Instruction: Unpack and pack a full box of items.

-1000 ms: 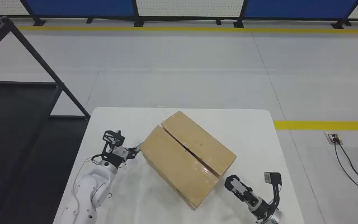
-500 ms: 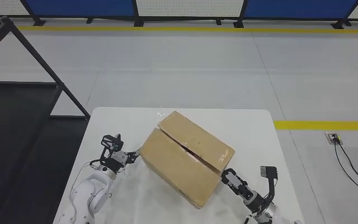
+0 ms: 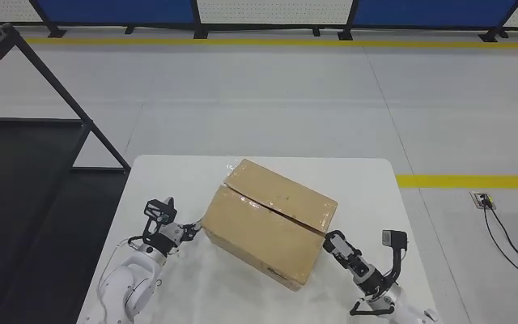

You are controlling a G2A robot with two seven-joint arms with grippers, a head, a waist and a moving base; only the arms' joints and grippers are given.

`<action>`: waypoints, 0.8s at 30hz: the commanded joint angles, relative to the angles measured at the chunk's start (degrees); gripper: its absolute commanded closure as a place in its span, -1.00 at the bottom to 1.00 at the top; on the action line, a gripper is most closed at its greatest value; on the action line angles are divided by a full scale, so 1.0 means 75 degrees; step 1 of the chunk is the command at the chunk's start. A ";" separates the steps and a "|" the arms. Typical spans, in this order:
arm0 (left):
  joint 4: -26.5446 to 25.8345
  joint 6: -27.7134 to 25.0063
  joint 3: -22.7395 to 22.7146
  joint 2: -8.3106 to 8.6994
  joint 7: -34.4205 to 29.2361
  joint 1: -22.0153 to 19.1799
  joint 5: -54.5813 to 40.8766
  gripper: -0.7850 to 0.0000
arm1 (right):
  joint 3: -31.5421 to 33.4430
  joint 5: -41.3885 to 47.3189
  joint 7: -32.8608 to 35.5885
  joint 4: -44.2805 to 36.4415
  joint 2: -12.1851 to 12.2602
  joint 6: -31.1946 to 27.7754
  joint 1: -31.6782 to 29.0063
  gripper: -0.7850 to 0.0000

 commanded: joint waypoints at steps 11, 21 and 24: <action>-0.0175 -0.0053 0.0050 0.0027 -0.0055 0.0114 -0.0050 -1.00 | 0.0926 0.0659 0.1866 0.0214 0.0232 -0.1797 -0.1005 -1.00; -0.0201 -0.0141 0.0196 0.0042 -0.0145 0.0059 0.0018 -1.00 | 0.1054 0.0432 0.3434 0.0310 0.0431 -0.2645 -0.1524 -1.00; -0.0200 -0.0136 0.0252 0.0042 -0.0144 0.0040 0.0031 -1.00 | 0.0853 0.0121 0.3452 0.0268 0.0435 -0.2488 -0.1429 -1.00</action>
